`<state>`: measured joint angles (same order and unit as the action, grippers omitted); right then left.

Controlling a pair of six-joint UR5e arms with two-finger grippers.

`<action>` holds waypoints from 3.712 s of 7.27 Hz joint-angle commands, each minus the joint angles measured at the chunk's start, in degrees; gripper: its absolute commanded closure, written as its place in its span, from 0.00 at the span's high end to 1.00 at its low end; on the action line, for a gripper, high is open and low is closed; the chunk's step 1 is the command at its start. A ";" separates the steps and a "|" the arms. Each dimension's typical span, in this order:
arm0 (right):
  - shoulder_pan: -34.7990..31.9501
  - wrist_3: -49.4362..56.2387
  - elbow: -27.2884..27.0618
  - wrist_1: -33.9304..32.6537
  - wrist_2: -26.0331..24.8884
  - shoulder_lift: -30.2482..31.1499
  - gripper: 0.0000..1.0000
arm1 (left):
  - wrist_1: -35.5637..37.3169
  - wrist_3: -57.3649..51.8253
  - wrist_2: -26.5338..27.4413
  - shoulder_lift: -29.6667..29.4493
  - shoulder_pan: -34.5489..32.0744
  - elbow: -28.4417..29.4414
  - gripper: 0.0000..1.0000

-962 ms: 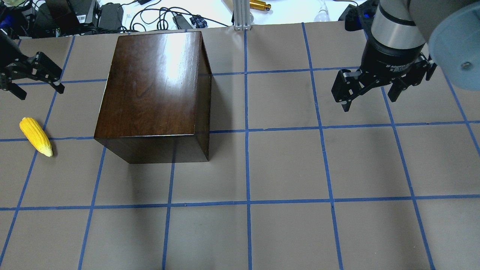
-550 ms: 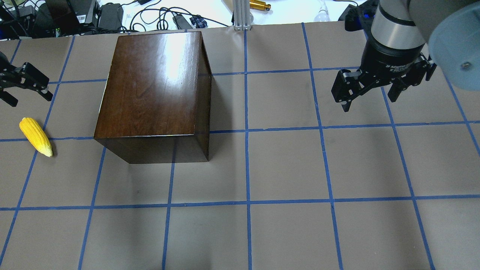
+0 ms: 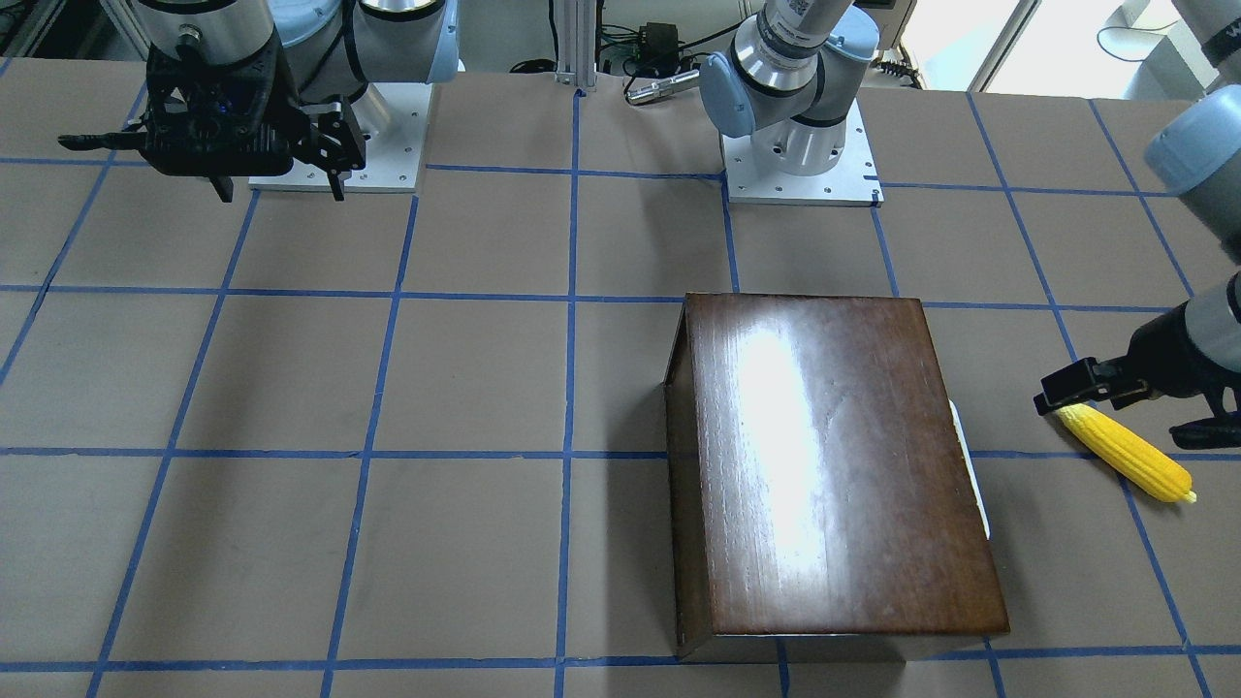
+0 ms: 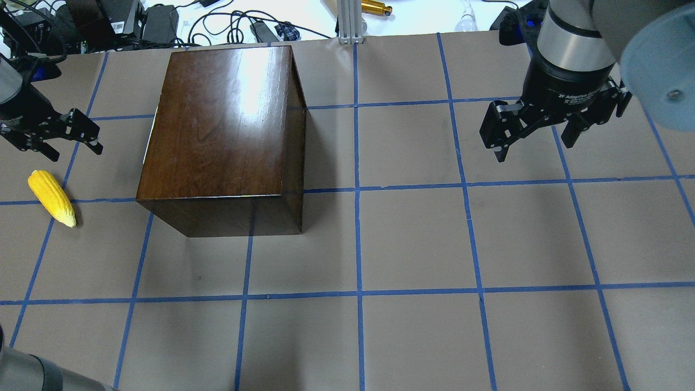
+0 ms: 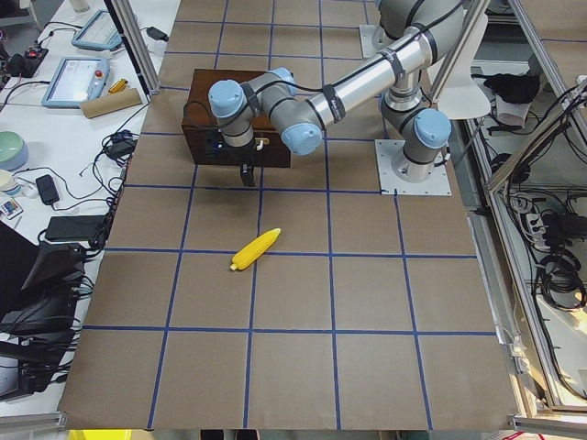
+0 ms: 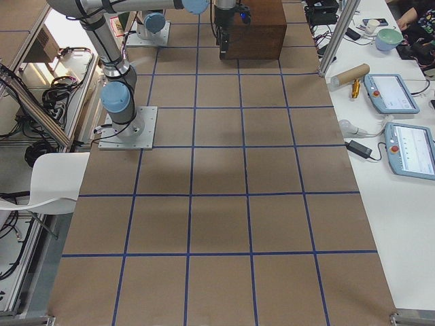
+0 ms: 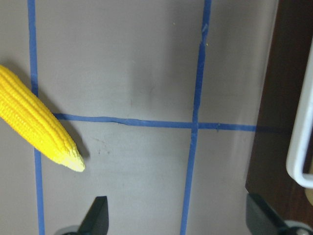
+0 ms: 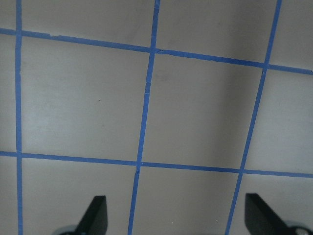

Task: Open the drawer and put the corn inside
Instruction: 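Move the left gripper beside the cabinet toward the drawer handle, then hook the left gripper onto the white drawer handle, then pull the drawer handle outward with the left gripper to open it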

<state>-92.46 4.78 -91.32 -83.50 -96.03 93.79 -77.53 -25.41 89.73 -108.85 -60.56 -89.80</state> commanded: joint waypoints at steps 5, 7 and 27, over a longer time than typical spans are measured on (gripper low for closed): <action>0.00 0.05 0.00 0.00 -0.04 -0.01 1.00 | 1.59 -5.54 -18.09 -2.51 -0.52 -0.20 1.00; 0.00 -0.04 0.00 0.00 -0.04 0.08 1.00 | 1.59 -4.91 -18.19 -2.86 -1.84 -0.20 1.00; 0.00 -0.04 0.00 0.00 0.05 -0.01 1.00 | 2.47 -6.93 -15.29 -6.99 1.14 0.77 1.00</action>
<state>-92.46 4.82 -91.32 -83.50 -96.05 93.80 -75.06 -32.26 73.92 -115.83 -59.49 -89.08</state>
